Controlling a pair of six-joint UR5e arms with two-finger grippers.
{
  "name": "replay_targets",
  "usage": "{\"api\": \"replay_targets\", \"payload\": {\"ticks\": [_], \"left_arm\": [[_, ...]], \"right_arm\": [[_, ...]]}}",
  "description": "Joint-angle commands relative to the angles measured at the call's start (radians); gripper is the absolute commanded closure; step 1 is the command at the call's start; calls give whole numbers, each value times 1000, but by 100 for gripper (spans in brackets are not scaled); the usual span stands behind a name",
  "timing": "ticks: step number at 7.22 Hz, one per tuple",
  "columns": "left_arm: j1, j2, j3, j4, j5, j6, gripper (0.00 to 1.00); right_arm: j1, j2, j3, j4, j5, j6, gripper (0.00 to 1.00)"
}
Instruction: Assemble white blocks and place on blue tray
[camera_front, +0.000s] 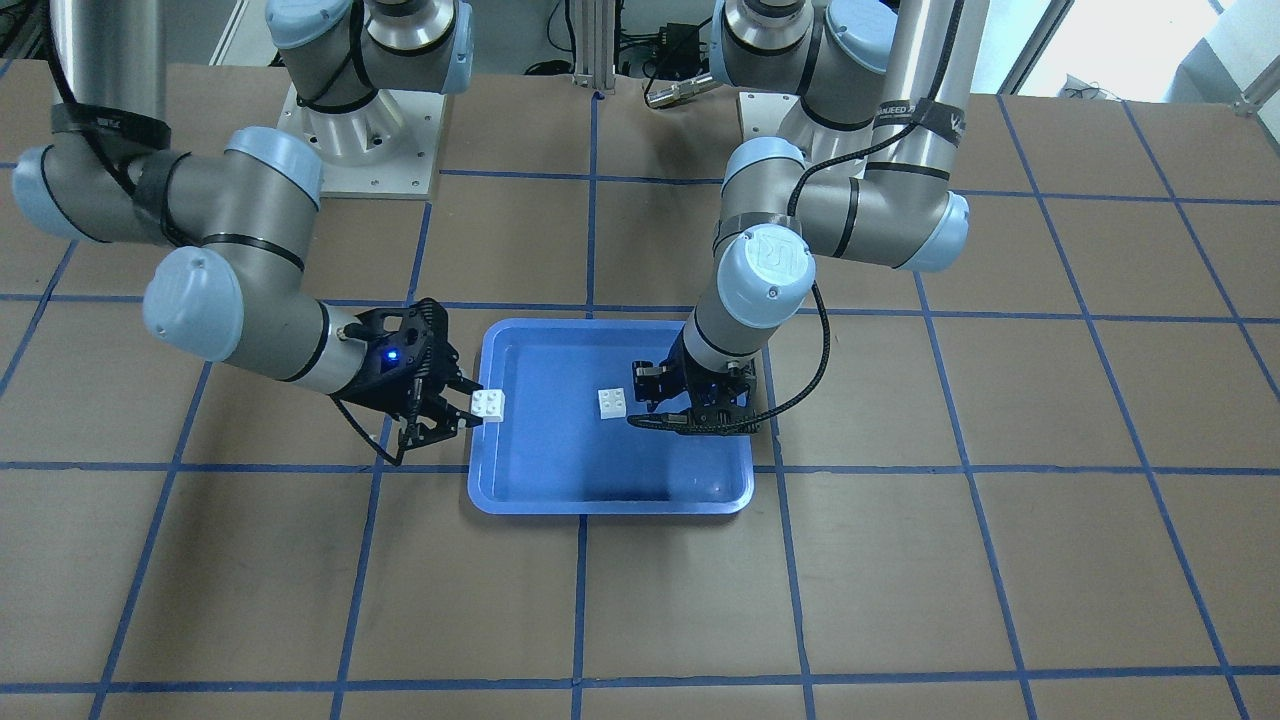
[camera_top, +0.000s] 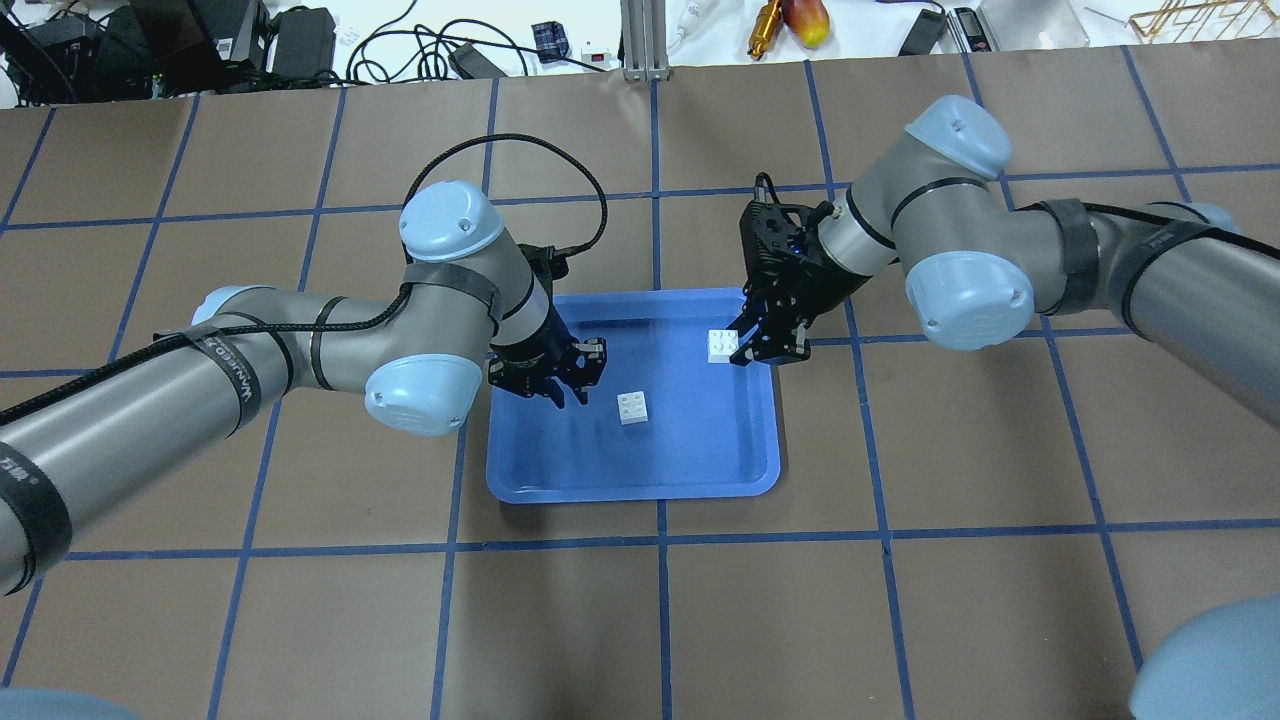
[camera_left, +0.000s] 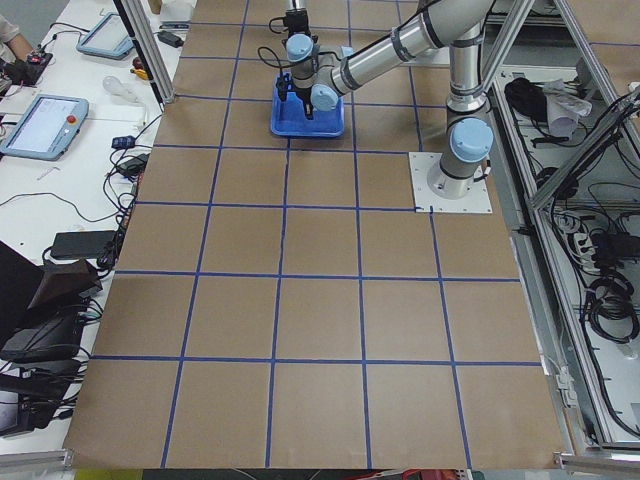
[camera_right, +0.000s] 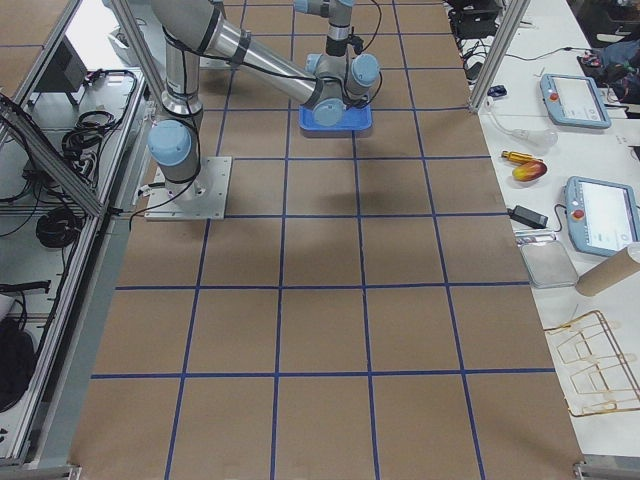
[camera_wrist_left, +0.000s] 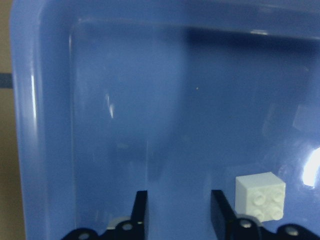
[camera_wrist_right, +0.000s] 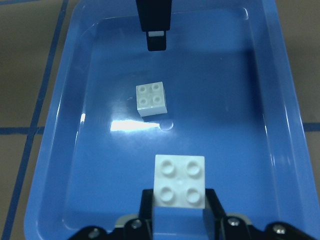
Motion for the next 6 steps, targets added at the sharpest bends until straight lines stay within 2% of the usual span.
{"api": "replay_targets", "payload": {"ticks": [1, 3, 6], "left_arm": [[-5, -18, -1, 1, -9, -46, 92], [-30, -32, 2, 9, -9, -66, 93], [-39, -38, 2, 7, -50, -75, 93]], "right_arm": [[45, 27, 61, -135, -3, 40, 100], [48, 30, 77, -153, -3, 63, 100], [86, 94, 72, -232, -3, 71, 100]]}}
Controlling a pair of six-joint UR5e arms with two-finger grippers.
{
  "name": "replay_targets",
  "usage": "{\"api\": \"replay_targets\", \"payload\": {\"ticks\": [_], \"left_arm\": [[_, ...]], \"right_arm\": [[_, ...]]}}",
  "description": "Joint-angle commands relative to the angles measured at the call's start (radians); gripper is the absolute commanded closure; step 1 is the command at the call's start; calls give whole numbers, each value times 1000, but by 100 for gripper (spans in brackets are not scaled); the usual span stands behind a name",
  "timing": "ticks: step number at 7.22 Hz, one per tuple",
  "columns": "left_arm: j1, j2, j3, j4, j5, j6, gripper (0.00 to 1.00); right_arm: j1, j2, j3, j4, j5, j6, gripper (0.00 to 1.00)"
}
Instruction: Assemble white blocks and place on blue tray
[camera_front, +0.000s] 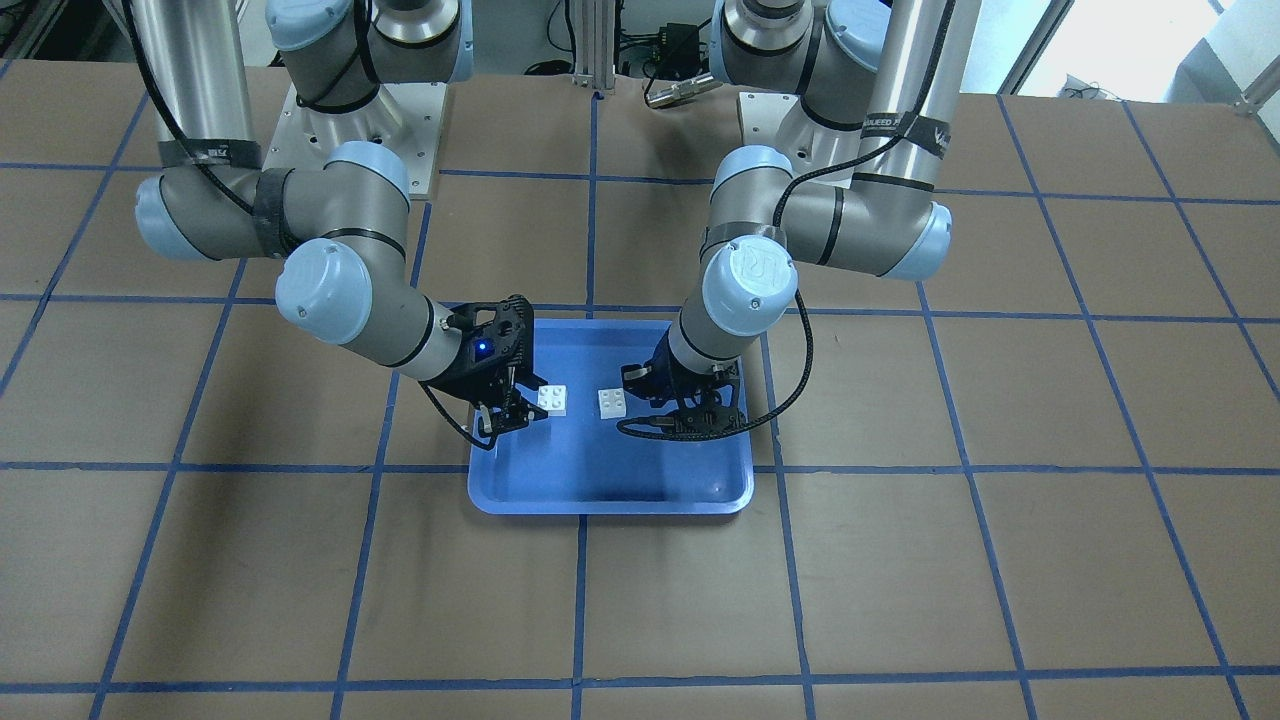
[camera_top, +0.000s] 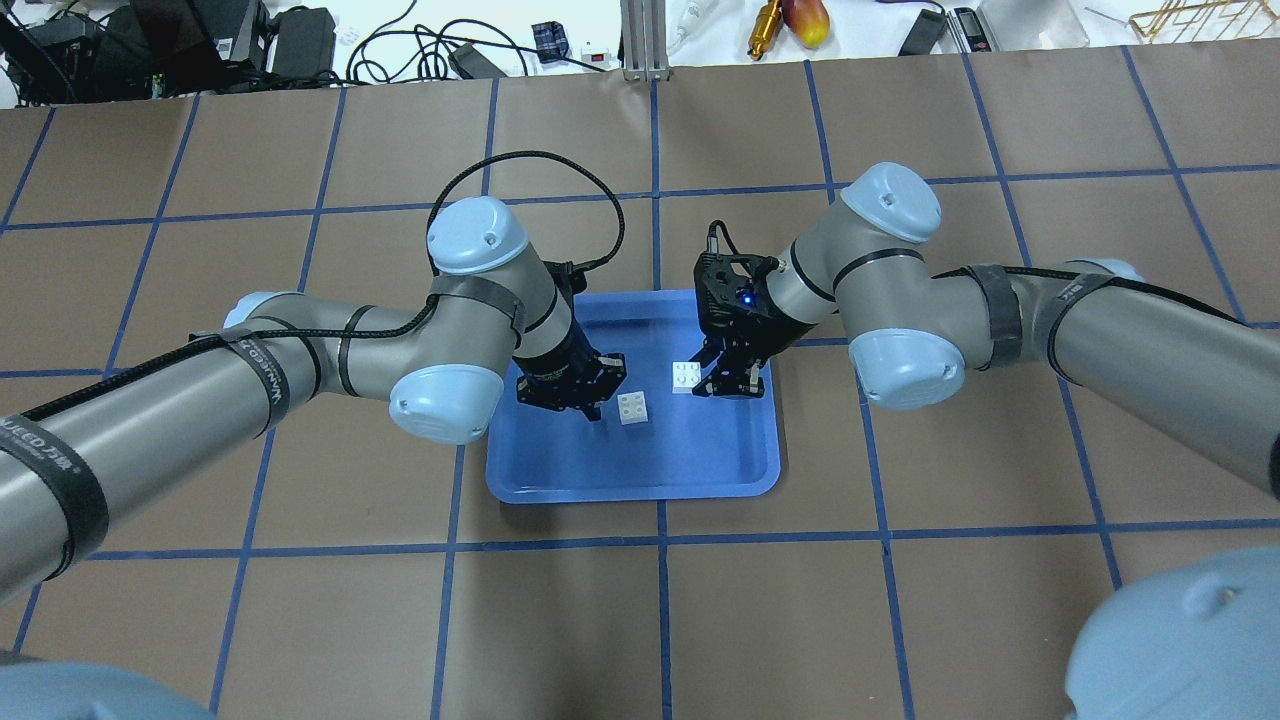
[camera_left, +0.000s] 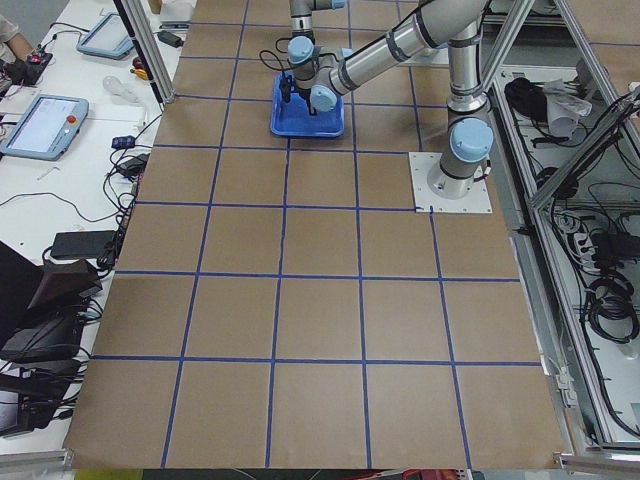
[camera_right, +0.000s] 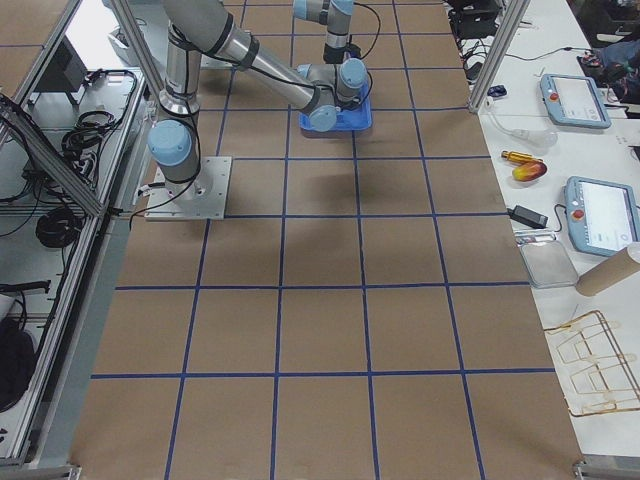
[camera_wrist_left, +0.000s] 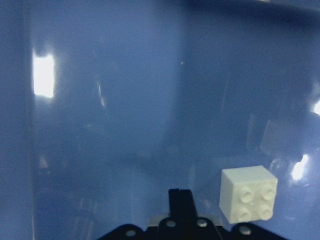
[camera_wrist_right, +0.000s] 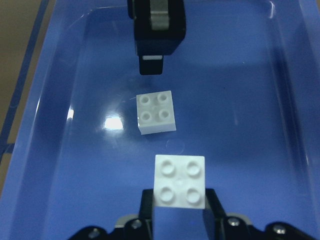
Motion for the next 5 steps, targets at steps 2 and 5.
{"api": "replay_targets", "payload": {"ticks": [2, 5], "left_arm": [[-13, -5, 2, 2, -15, -15, 93], [-27, -5, 0, 10, -14, -22, 93]], "right_arm": [[23, 30, 1, -25, -3, 17, 100], [25, 56, -2, -26, -1, 19, 100]]}}
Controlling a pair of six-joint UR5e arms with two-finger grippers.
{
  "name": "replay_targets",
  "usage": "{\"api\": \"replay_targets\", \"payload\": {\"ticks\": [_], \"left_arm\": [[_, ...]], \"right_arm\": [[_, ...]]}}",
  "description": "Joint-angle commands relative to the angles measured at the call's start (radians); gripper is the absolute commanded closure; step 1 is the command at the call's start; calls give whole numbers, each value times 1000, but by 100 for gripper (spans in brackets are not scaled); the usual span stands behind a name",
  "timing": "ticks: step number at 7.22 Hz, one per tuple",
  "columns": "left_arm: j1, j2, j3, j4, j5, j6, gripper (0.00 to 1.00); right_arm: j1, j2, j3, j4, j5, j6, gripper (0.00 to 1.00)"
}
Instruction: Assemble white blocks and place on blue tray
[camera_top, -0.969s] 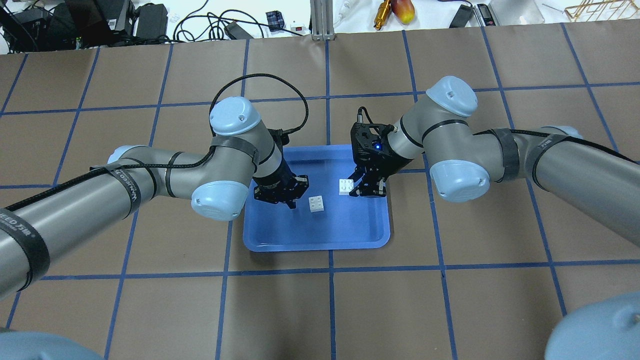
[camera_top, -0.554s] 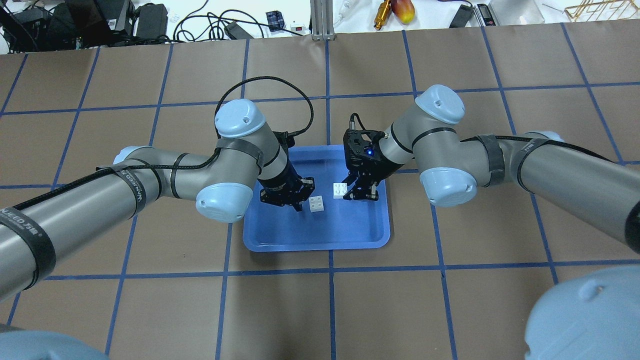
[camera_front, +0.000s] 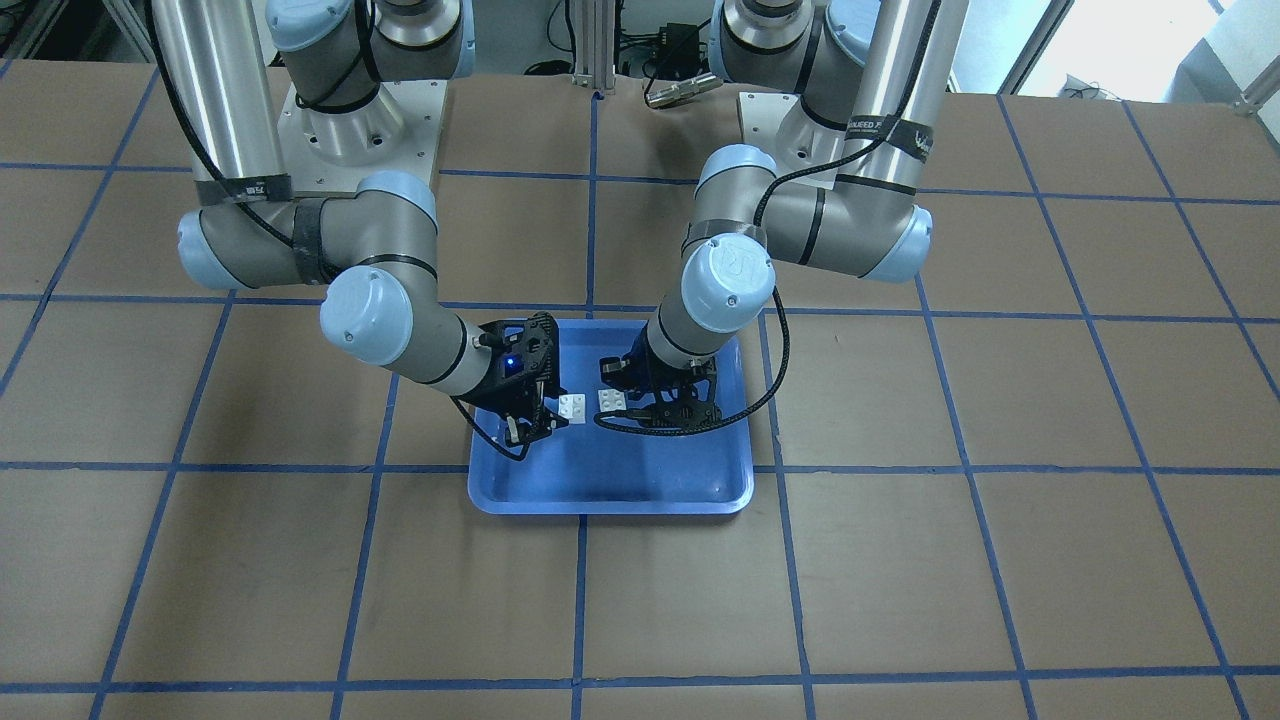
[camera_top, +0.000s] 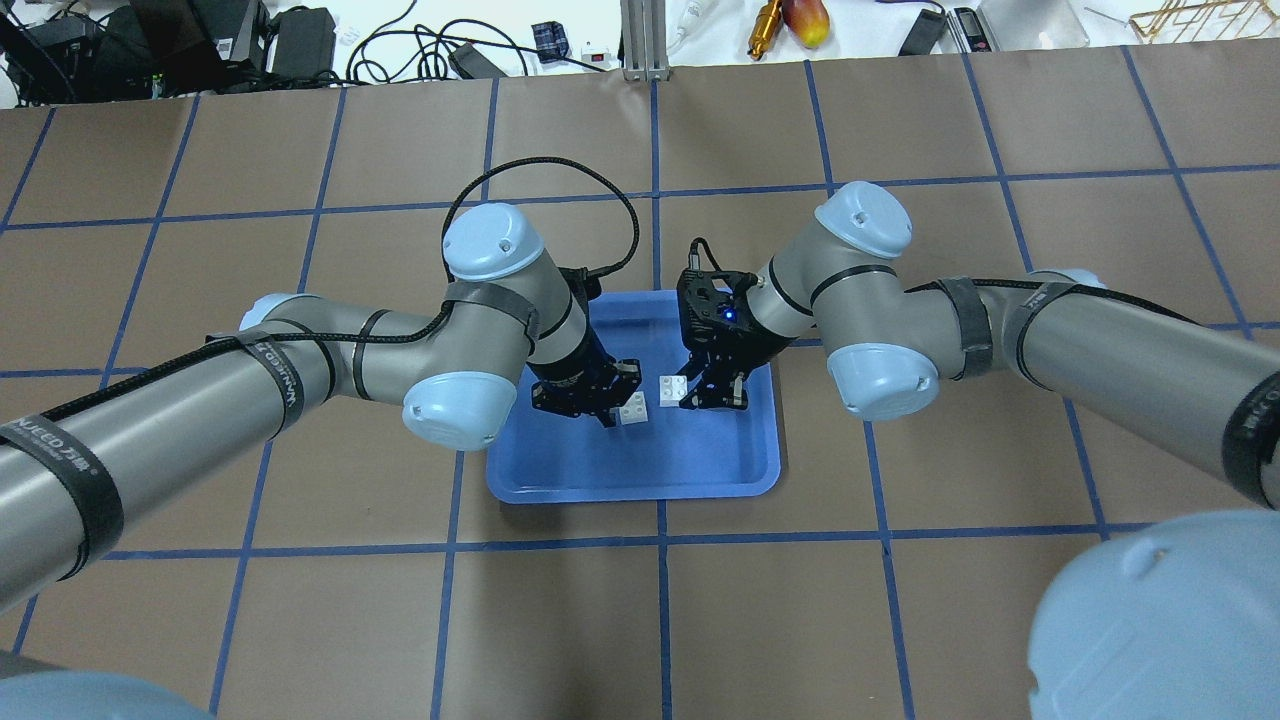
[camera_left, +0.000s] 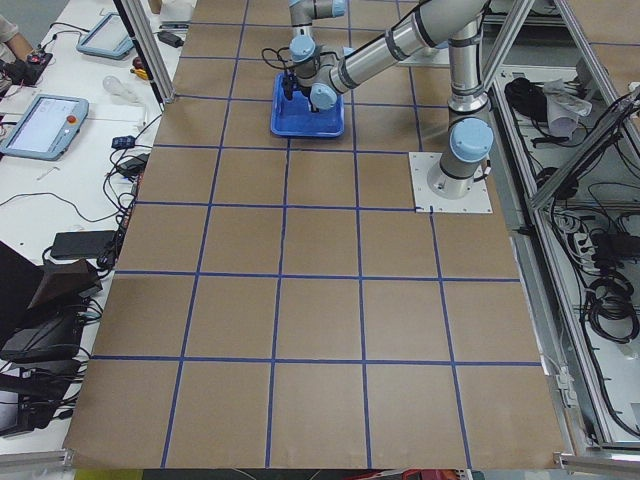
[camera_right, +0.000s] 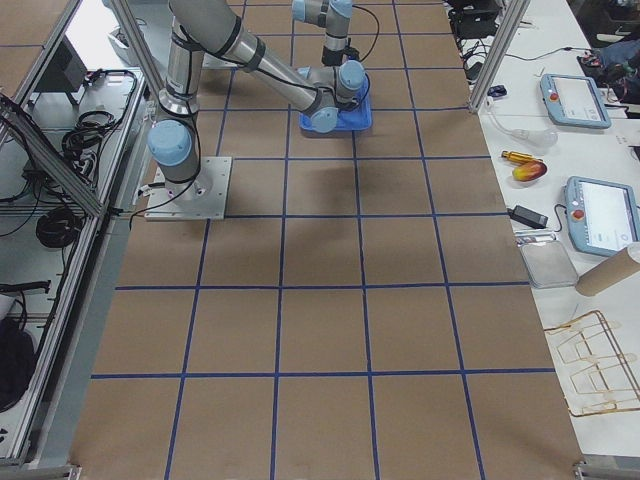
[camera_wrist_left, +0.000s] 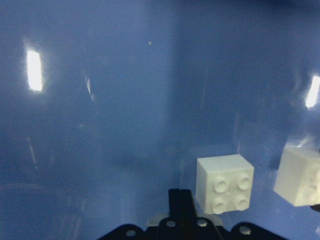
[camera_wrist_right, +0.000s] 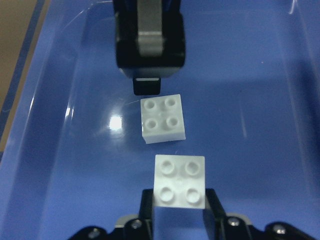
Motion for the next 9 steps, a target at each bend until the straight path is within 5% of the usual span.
{"api": "replay_targets", "payload": {"ticks": [1, 9], "left_arm": [[-2, 0, 1, 5, 0, -2, 93], [-1, -12, 3, 35, 2, -2, 93]], "right_arm": [[2, 14, 0, -4, 0, 5, 100], [33, 14, 5, -13, -5, 58, 100]]}}
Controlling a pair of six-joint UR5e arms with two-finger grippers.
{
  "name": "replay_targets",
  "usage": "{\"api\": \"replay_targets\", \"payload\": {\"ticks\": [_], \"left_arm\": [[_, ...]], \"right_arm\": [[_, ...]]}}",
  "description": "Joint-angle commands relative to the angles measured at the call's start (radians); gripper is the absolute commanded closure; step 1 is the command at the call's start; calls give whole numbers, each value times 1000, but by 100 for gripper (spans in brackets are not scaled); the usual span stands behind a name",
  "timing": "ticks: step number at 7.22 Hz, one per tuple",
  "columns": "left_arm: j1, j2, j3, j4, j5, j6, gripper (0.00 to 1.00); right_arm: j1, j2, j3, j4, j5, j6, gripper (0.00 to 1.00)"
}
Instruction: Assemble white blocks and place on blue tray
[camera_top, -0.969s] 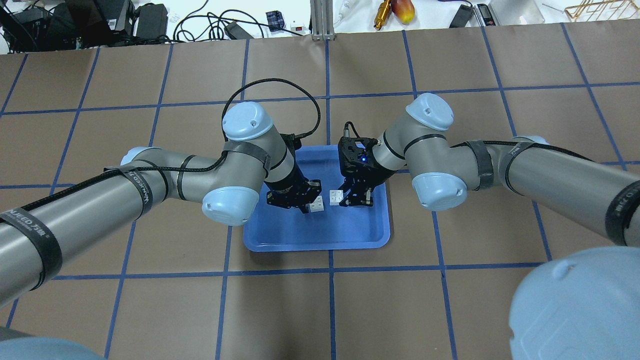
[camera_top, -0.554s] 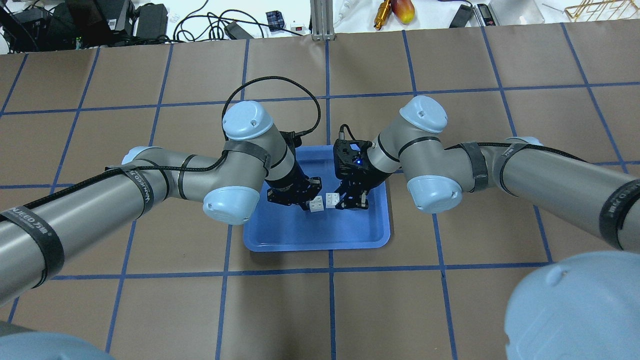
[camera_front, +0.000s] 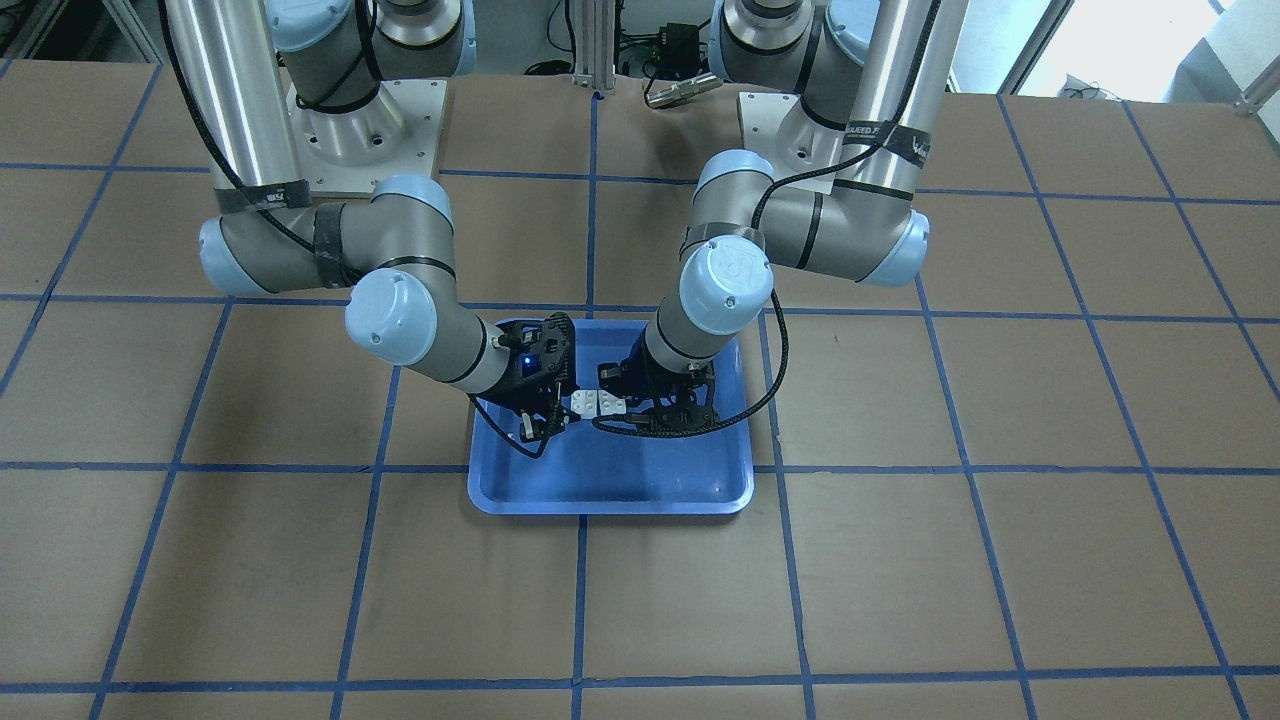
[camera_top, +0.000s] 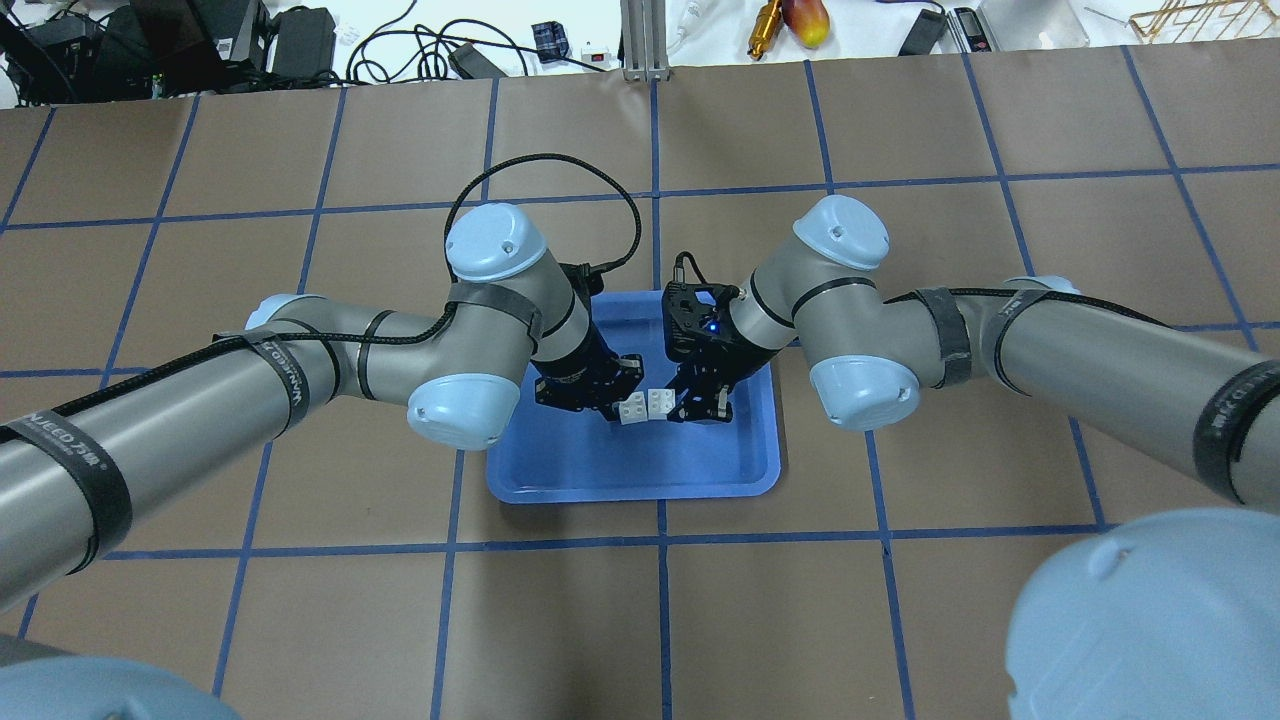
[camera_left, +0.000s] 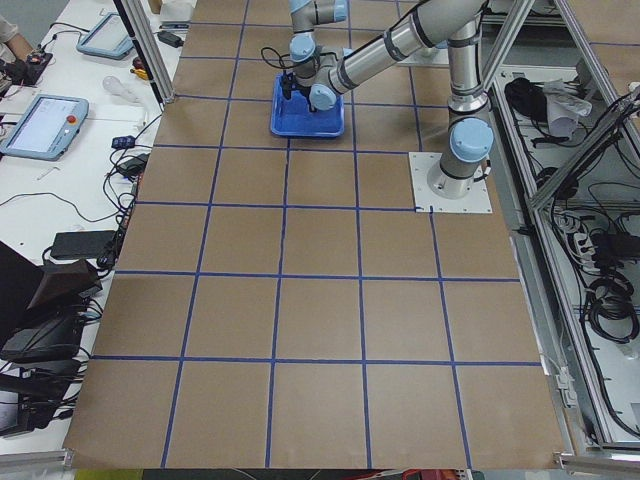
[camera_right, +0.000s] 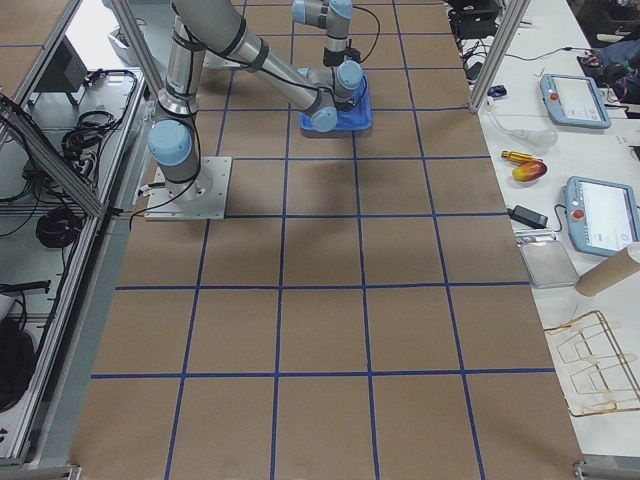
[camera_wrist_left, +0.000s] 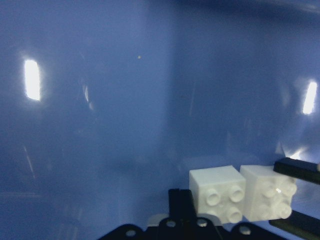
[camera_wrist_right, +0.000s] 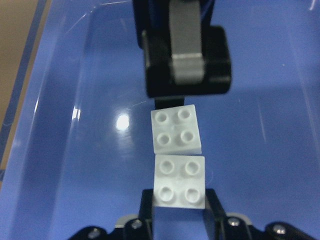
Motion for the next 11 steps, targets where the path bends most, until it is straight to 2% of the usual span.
{"api": "replay_targets", "payload": {"ticks": [1, 6, 8, 10, 11], "left_arm": [[0, 0, 0, 0, 0, -2, 93], [0, -2, -2, 0, -2, -2, 93], [-1, -2, 0, 2, -2, -2, 93], [-3, -2, 0, 5, 0, 0, 93], [-3, -2, 0, 6, 0, 0, 93]], "right_arm": [[1, 0, 3, 1, -2, 7, 100], [1, -5, 26, -3, 0, 53, 100], [1, 0, 26, -74, 0, 50, 100], [1, 0, 29, -74, 0, 58, 100], [1, 0, 32, -73, -2, 62, 91]]}}
